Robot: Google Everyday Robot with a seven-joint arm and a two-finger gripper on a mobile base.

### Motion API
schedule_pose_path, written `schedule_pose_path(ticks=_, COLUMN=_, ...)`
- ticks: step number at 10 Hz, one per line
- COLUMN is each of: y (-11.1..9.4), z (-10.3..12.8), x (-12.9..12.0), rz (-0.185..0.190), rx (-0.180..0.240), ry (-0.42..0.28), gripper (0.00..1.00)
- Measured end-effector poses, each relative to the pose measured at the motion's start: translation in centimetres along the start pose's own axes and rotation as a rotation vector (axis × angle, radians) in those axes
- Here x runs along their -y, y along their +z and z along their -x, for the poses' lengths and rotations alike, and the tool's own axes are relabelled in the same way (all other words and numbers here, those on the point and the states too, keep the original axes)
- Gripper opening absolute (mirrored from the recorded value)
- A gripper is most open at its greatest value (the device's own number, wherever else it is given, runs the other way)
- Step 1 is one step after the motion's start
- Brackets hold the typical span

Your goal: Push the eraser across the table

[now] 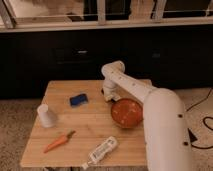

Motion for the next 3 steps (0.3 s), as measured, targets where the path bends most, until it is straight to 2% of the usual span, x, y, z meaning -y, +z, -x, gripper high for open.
schedule_pose_path(ticks=2, y=-0.85, z=-0.09, x=-0.09, rz=-0.023, rx=-0.007, ry=0.011, gripper=0.04)
schedule_pose_path(ticks=3, y=-1.06, z=0.01, x=-0.01, rz=-0.025, rx=0.005, ry=0.013, gripper=0.04)
